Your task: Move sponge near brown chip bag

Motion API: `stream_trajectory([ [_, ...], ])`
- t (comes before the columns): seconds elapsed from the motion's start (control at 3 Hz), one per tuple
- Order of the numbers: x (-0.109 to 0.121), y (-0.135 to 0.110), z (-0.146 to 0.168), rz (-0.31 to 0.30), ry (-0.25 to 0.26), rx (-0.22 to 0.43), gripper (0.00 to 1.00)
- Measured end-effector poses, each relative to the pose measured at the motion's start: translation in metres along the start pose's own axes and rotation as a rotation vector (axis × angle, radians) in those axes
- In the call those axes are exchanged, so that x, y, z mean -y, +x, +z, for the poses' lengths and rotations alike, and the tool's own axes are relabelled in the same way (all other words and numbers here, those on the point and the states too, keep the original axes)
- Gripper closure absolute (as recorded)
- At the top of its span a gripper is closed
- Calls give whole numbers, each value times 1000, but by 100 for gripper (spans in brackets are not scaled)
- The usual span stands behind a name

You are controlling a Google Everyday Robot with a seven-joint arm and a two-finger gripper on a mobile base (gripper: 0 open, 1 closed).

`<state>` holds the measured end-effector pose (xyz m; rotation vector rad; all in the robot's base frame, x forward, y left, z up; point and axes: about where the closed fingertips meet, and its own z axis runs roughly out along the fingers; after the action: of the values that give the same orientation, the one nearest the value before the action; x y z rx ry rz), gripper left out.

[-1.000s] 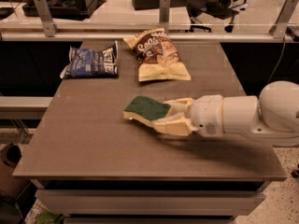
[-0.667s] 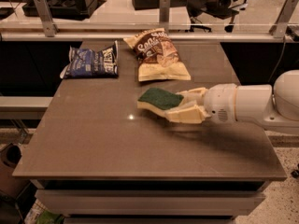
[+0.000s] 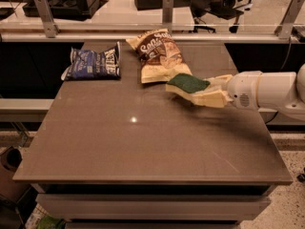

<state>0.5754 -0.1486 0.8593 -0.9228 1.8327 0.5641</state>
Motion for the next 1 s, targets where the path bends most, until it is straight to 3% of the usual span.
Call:
stream_trajectory([
  [0.67,80,2,-24,28,197,-20,100],
  [1.0,113,-3,-36,45,268,-46,100],
])
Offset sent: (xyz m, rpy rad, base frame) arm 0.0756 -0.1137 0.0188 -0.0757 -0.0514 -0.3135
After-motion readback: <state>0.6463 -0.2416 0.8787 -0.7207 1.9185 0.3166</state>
